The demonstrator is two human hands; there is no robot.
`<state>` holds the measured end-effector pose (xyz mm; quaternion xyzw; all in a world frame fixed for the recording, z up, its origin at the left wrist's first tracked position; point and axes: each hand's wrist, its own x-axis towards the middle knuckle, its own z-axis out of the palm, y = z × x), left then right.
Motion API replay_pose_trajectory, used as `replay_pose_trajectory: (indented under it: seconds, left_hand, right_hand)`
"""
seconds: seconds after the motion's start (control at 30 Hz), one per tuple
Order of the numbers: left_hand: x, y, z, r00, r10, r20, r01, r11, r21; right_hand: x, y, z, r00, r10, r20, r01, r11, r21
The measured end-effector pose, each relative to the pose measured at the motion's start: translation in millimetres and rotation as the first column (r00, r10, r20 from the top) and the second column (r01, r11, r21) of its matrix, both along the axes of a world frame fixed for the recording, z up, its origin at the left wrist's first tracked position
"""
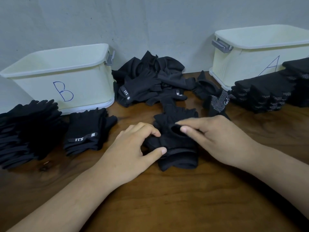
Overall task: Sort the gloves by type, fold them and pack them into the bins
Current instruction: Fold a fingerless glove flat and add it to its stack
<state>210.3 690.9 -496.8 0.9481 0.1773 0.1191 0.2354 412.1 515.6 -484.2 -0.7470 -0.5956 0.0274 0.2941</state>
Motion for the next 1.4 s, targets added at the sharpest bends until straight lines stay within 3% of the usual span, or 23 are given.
replay_pose_trajectory:
  seconds: [0.1,0.23,0.37,0.53,0.93,1.17,1.3,1.4]
  left_hand:
    - [-0.3,-2.2,-1.0,1.0,0.009,0.0,-0.009,1.0,0.013]
    - [0.0,-4.2,-0.1,0.998,0.057,-0.017,-0.057,0.997,-0.044]
    - [0.5,-1.2,-2.2,0.994,0.101,0.039,-0.094,0.984,-0.155]
    - [2.2,-2.2,-1.2,0.988,0.157,0.011,-0.152,0.969,-0.197]
    - [-0.6,2.6,-3.9,0.992,0.122,0.039,-0.111,0.973,-0.201]
    - [-3.1,2.2,1.1,0.93,0.237,0.28,-0.173,0.957,-0.235]
    - [-3.7,0.7,4.1,0.94,0.223,0.258,-0.182,0.968,-0.174]
    - [-5.3,-0.2,10.6,0.963,0.125,0.24,-0.116,0.992,-0.051]
  right_hand:
    - [1.4,-1.2,1.8,0.979,-0.032,-0.201,0.083,0.964,0.254]
    - [-4.5,-4.5,10.1,0.978,-0.019,-0.208,0.095,0.928,0.359]
    - [-7.1,-9.4,15.4,0.999,0.021,0.03,-0.026,0.982,0.185]
    - [-8.2,-10.3,13.7,0.979,0.13,0.158,-0.132,0.991,0.0]
    - [-11.0,-10.6,8.4,0.973,0.209,0.1,-0.2,0.975,-0.093]
    - [-6.0,-9.4,7.8,0.974,0.209,-0.084,-0.218,0.968,-0.121]
    - [-3.9,-9.8,7.8,0.971,0.217,-0.103,-0.23,0.963,-0.143]
    - [-4.5,-10.0,8.1,0.973,0.214,-0.082,-0.224,0.965,-0.136]
